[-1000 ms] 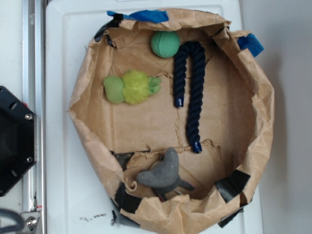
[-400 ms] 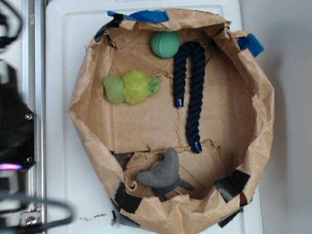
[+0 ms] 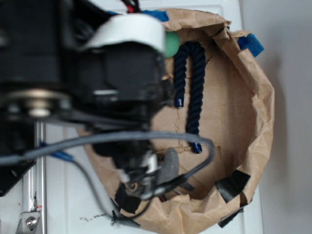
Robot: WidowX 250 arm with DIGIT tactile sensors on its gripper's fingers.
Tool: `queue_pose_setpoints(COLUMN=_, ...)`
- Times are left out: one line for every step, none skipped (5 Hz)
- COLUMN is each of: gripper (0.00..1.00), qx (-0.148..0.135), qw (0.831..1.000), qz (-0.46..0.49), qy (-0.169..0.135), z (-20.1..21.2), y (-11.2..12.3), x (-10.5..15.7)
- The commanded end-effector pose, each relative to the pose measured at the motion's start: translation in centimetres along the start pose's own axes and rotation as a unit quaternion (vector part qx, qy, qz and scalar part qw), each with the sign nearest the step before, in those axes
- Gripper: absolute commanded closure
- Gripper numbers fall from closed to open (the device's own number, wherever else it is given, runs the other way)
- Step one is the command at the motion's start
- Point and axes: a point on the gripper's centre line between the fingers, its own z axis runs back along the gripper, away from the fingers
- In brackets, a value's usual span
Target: Grab the green ball.
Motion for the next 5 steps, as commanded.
queue_pose_setpoints(gripper=0.00, qx=0.038, qw=0.966, qz=0.250, qy=-0.043, z=-3.8, y=3.1, x=3.3)
queue_pose_setpoints(gripper=0.00, qx=0.073, qw=0.941, qz=0.328, qy=-0.024, z=-5.4, y=4.8, x=2.4)
queue_pose_setpoints(gripper=0.00, qx=0.100, qw=0.938, qz=0.328, qy=-0.058, z=-6.9, y=6.7, x=2.4)
queue_pose_setpoints(gripper=0.00, qx=0.119, qw=0.931, qz=0.327, qy=-0.110, z=-7.6, y=7.9, x=2.7)
queue_pose_setpoints(gripper=0.00, qx=0.121, qw=0.927, qz=0.331, qy=-0.129, z=-7.6, y=8.0, x=3.6)
